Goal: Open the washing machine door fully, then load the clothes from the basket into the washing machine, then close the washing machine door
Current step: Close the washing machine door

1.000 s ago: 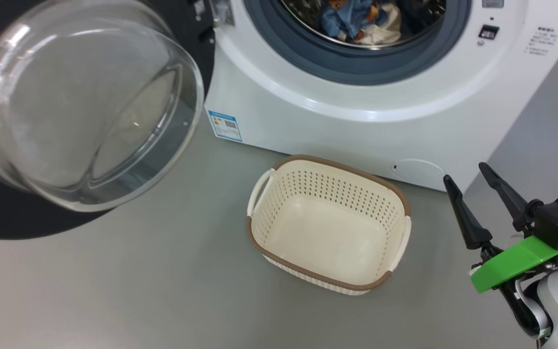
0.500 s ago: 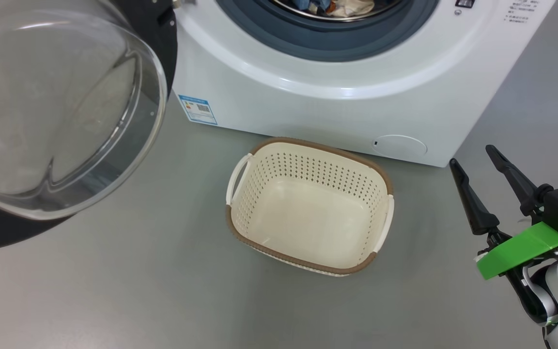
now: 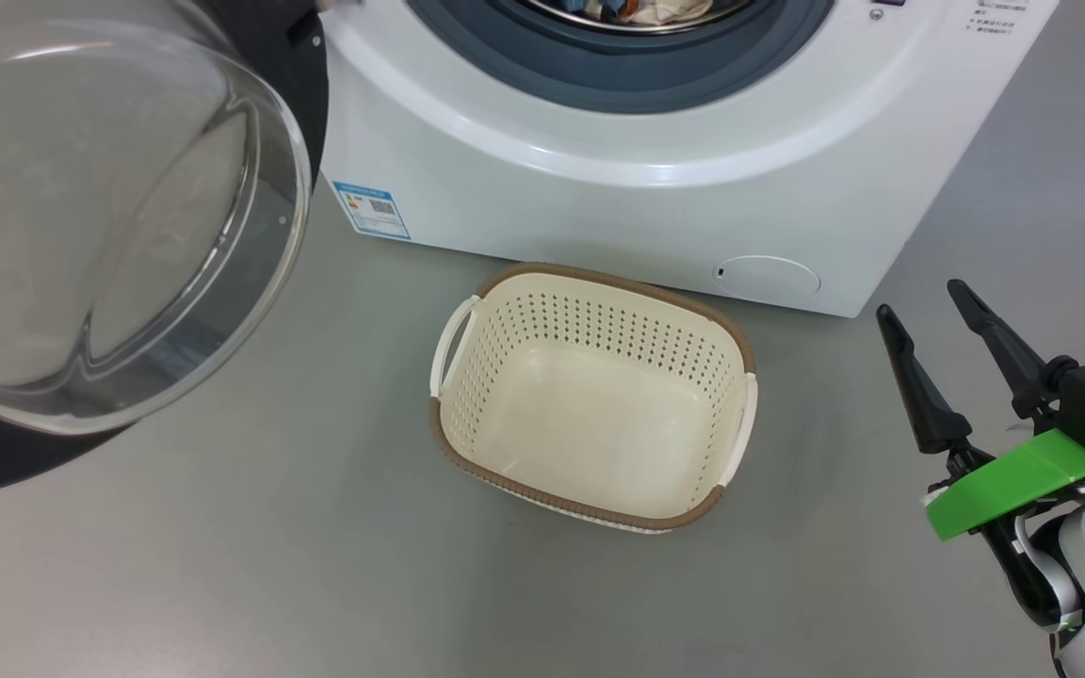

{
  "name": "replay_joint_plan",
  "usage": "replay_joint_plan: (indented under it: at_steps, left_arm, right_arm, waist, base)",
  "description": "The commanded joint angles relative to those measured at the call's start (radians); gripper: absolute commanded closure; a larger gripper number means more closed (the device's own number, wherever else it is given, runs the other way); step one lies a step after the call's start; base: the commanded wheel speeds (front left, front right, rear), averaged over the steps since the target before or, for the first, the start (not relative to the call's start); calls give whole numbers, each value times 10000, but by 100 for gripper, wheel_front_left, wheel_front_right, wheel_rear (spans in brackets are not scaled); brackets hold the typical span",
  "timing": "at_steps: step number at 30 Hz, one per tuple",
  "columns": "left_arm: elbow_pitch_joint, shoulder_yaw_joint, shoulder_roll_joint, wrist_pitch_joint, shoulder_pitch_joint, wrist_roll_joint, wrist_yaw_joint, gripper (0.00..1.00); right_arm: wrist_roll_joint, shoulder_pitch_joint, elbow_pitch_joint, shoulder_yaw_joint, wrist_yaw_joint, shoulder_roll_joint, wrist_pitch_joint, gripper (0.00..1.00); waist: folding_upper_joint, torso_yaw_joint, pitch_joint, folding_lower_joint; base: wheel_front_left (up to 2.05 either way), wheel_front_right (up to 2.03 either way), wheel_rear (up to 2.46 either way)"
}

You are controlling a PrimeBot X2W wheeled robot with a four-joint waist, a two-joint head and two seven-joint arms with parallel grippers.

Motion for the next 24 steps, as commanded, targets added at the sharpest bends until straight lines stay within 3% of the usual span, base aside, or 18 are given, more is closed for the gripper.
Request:
replay_joint_plan:
  at_steps: [1,12,24]
  left_arm:
    - [-91,-101,580,337,-16,123,-39,100]
    - [-141,-959,610,2332,144,446,-135,100]
    - [-1426,-1569,511,5348,783,107,-230,100]
  right_arm:
    - [-19,3,-152,101,44,-51,-102,0]
    - [52,101,168,163,44,183,-214,0]
    - [150,223,503,284,44,436,-294,0]
  waist:
    - [0,22,-61,1]
    - [0,162,-519,1]
    - [0,294,-903,1]
  base:
    - [0,0,0]
    - [0,0,0]
    - [0,0,0]
